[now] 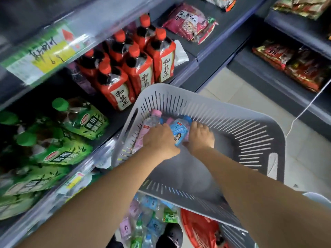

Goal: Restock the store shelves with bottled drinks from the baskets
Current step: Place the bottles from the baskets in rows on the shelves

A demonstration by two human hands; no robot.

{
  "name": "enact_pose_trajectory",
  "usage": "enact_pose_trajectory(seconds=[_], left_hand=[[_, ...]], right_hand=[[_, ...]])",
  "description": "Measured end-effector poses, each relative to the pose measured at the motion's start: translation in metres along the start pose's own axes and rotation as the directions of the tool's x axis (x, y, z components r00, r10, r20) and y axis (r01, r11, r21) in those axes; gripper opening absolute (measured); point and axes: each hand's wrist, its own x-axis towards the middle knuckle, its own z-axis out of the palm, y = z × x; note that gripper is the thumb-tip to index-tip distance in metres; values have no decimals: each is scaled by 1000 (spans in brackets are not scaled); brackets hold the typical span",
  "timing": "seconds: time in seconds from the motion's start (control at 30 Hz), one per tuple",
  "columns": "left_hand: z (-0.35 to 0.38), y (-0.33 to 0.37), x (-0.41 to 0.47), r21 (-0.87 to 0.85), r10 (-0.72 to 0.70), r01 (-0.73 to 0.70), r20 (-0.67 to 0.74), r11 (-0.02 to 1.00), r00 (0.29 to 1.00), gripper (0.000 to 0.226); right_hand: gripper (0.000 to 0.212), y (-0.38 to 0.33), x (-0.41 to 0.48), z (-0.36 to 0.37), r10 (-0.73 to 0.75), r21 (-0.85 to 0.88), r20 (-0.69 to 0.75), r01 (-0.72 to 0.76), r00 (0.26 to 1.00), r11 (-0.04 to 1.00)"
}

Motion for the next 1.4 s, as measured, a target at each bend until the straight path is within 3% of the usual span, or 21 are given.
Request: enact_pose_trajectory(seconds=[0.07, 0.13, 0.2, 0.27, 0.33, 0.4, 0.5, 0.57, 0.63, 0.77, 0.83, 0.9, 1.03, 1.17, 1.27, 1.4], left_hand=[[-2, -2, 0, -86, -12, 20, 94, 996, 995, 66], [-2, -5, -4, -244, -29, 88, 235, 966, 972, 58], [1, -10, -10, -461, -24, 206, 370, 863, 929, 47], [4, -15, -15, -605, -1, 316, 462, 731, 887, 44], [3, -20, -20, -665, 27, 352, 488, 659, 872, 44], [-2, -23, -26, -702, 40, 361, 485, 614, 874, 39], [-18, -24, -41, -736, 23, 360, 454, 573, 891, 37], [-37, -22, -53, -781, 23, 360, 430, 510, 902, 38], [-60, -17, -66, -827, 21, 335, 384, 451, 923, 36], [-113, -10, -90, -877, 9, 236, 264, 419, 965, 38], [-139, -10, -103, -892, 22, 177, 204, 415, 979, 41], [-165, -13, -120, -931, 62, 132, 162, 341, 985, 37], [-210, -25, -149, -978, 114, 51, 75, 203, 991, 46], [-256, -43, -180, -992, 195, -12, 14, 128, 981, 42], [-290, -60, -202, -984, 124, -77, -57, 163, 991, 53], [-332, -78, -241, -960, 132, -168, -141, 222, 981, 60]], right_hand=[[63, 0, -4, 6, 54, 34, 113, -58, 992, 998], [41, 2, -11, 11, 86, 161, 232, -126, 969, 979], [24, 5, -17, 11, 107, 287, 350, -215, 931, 934], [31, 7, -22, 10, 103, 369, 444, -286, 890, 884], [34, 8, -28, 5, 110, 491, 533, -412, 839, 768], [32, 9, -39, -8, 100, 598, 628, -562, 771, 572], [28, 18, -56, -35, -6, 681, 683, -633, 731, 369], [20, 24, -68, -56, -84, 737, 667, -641, 740, 213], [26, 29, -80, -75, -122, 786, 618, -603, 777, 138], [44, 30, -100, -118, -162, 874, 486, -481, 859, 70], [66, 26, -110, -142, -220, 912, 407, -407, 886, 50], [84, 21, -121, -167, -256, 941, 336, -337, 906, 43], [68, 4, -145, -220, -286, 979, 193, -202, 939, -1], [31, -13, -170, -276, -294, 990, 84, -114, 952, -86], [40, -25, -184, -315, -360, 999, -7, -13, 933, -53], [59, -48, -209, -369, -427, 991, -126, 134, 895, -11]])
